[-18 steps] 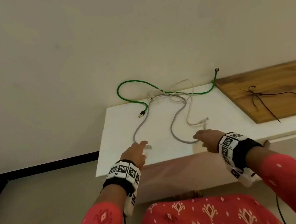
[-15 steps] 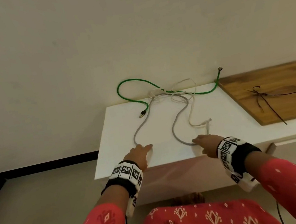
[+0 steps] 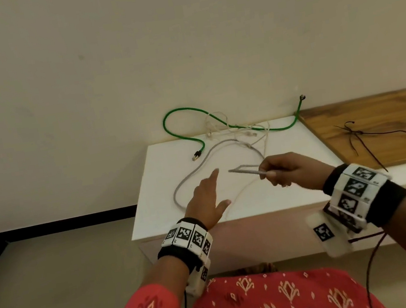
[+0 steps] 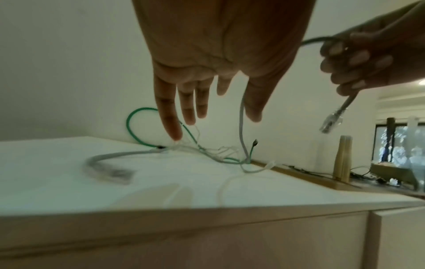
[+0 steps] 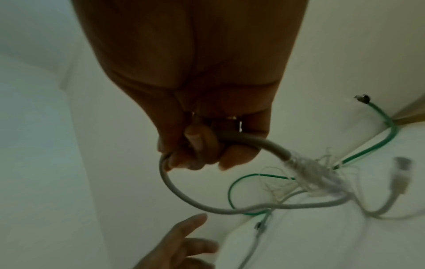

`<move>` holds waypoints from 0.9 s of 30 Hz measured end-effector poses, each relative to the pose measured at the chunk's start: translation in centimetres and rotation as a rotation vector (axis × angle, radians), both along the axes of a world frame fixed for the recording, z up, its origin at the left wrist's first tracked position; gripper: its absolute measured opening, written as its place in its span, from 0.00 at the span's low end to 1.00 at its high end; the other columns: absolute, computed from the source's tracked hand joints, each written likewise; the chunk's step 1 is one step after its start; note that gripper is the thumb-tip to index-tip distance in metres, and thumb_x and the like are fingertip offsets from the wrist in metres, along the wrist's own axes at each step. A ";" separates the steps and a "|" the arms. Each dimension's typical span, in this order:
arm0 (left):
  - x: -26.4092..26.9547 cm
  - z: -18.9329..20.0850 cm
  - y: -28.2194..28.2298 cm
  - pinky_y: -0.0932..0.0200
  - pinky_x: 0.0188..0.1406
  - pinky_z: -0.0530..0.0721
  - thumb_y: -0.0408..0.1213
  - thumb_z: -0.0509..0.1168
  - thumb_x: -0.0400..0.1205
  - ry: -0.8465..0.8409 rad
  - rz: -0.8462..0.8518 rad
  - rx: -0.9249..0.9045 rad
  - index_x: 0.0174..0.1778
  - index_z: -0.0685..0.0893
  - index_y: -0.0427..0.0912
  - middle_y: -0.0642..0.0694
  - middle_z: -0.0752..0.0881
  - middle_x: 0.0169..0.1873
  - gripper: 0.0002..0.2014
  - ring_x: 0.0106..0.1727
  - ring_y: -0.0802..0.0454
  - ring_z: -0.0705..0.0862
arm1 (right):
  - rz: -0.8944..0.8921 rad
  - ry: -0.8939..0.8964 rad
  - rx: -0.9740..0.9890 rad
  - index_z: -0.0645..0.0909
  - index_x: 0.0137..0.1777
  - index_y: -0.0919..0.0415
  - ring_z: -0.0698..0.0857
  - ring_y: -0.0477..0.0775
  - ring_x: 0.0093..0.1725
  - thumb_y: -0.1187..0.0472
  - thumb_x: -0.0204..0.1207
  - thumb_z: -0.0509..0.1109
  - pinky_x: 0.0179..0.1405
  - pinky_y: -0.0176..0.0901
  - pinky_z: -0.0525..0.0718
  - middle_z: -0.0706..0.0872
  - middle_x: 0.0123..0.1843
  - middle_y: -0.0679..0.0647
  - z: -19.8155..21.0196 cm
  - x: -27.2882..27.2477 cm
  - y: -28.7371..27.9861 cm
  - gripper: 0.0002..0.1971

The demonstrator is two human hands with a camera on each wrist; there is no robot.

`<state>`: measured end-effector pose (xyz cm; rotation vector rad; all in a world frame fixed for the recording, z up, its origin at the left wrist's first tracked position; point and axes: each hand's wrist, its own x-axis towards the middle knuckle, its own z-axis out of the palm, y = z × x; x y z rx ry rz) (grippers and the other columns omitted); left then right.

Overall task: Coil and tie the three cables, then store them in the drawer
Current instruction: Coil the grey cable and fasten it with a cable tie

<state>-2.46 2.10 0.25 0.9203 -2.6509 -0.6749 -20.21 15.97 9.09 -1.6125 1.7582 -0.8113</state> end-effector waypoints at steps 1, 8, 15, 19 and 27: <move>-0.2 0.6 0.6 0.47 0.70 0.72 0.44 0.61 0.81 0.111 -0.010 0.008 0.80 0.50 0.48 0.43 0.66 0.75 0.35 0.73 0.45 0.68 | 0.027 -0.092 -0.035 0.78 0.43 0.56 0.73 0.45 0.28 0.57 0.74 0.60 0.30 0.31 0.74 0.77 0.31 0.49 0.9 0.4 0.7 0.06; -1.5 4.9 3.6 0.59 0.50 0.77 0.38 0.53 0.85 0.543 -0.016 0.202 0.37 0.76 0.46 0.44 0.86 0.40 0.12 0.45 0.50 0.83 | 0.016 -0.454 -0.123 0.75 0.41 0.62 0.72 0.47 0.21 0.57 0.77 0.61 0.32 0.41 0.78 0.74 0.20 0.50 3.5 1.6 4.4 0.09; -1.2 7.3 4.8 0.51 0.33 0.85 0.36 0.55 0.84 0.608 0.041 0.301 0.30 0.74 0.46 0.47 0.72 0.21 0.16 0.23 0.55 0.73 | 0.191 -1.030 -0.073 0.80 0.50 0.62 0.77 0.48 0.28 0.55 0.69 0.74 0.37 0.42 0.82 0.77 0.27 0.51 2.2 -1.0 7.7 0.14; -2.3 6.7 6.6 0.56 0.23 0.73 0.39 0.54 0.85 0.469 -0.024 0.151 0.36 0.78 0.42 0.51 0.69 0.20 0.13 0.22 0.51 0.69 | 0.164 -1.270 -0.247 0.76 0.49 0.58 0.75 0.43 0.21 0.54 0.72 0.71 0.32 0.39 0.83 0.77 0.21 0.46 2.2 -1.5 8.4 0.11; -3.3 4.3 10.6 0.51 0.39 0.74 0.41 0.47 0.87 0.089 -0.088 -0.130 0.65 0.69 0.40 0.32 0.86 0.42 0.15 0.44 0.34 0.83 | -0.138 -1.274 -0.498 0.74 0.44 0.54 0.76 0.43 0.24 0.56 0.75 0.56 0.31 0.36 0.82 0.76 0.23 0.46 3.4 -0.4 8.0 0.06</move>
